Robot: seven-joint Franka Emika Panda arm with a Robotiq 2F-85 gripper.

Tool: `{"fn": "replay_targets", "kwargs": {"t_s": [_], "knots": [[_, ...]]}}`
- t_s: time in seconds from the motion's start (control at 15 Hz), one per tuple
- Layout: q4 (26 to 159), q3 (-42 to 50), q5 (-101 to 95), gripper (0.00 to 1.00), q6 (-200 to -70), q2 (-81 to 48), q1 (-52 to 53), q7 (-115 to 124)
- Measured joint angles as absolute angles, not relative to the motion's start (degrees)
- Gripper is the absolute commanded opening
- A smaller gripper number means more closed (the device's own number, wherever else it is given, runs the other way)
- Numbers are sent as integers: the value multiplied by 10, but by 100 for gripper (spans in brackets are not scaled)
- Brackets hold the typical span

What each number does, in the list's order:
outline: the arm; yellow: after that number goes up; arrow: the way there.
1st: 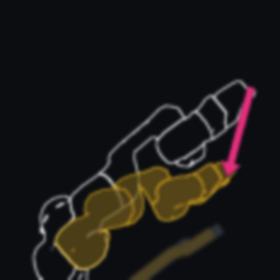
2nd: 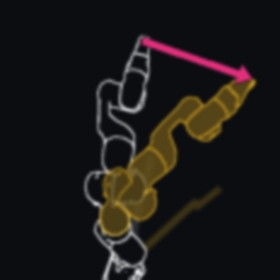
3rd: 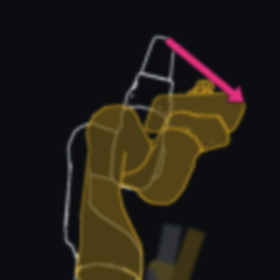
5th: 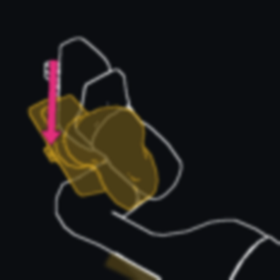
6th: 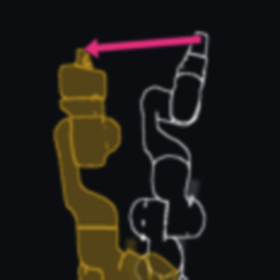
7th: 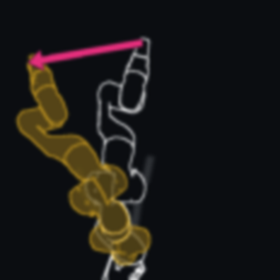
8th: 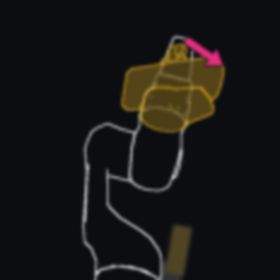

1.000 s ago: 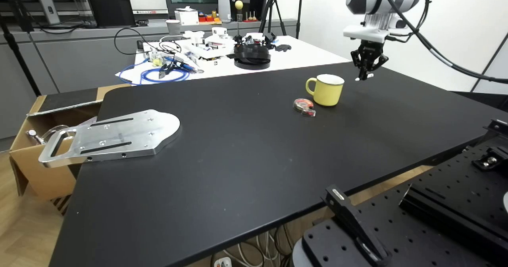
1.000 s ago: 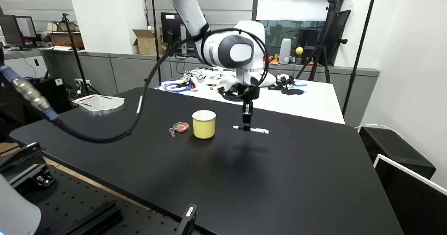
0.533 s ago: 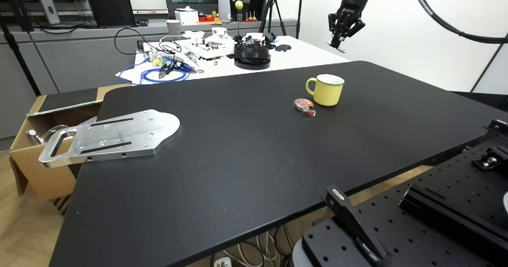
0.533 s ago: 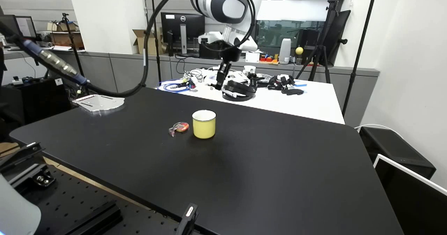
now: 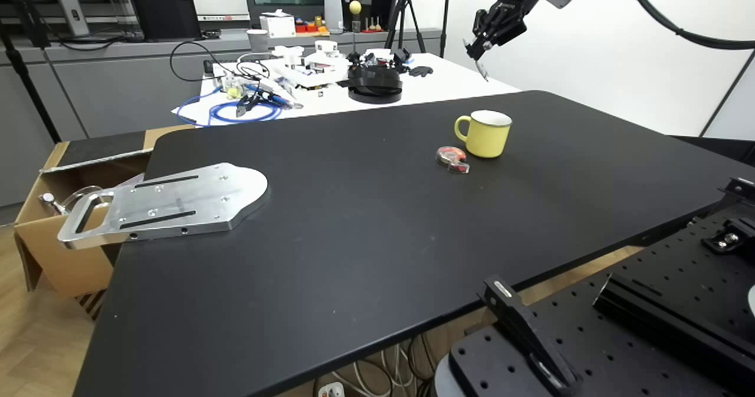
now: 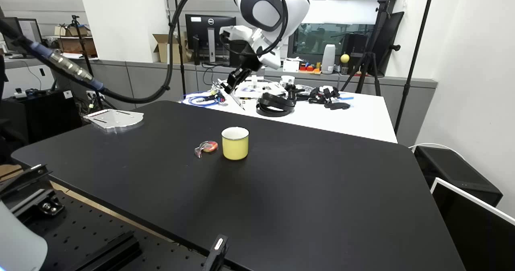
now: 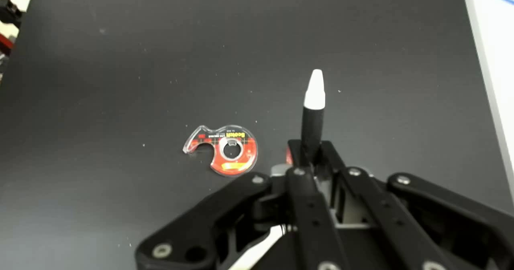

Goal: Put the pen in the cup

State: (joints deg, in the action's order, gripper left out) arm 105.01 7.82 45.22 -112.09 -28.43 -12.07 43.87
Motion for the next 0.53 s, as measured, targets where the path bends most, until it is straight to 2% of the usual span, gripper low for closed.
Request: {"fn": "replay_targets", "kwargs": {"t_s": [0.53], "knots": [[1097, 96, 545, 3, -1075, -308, -144, 436]]}}
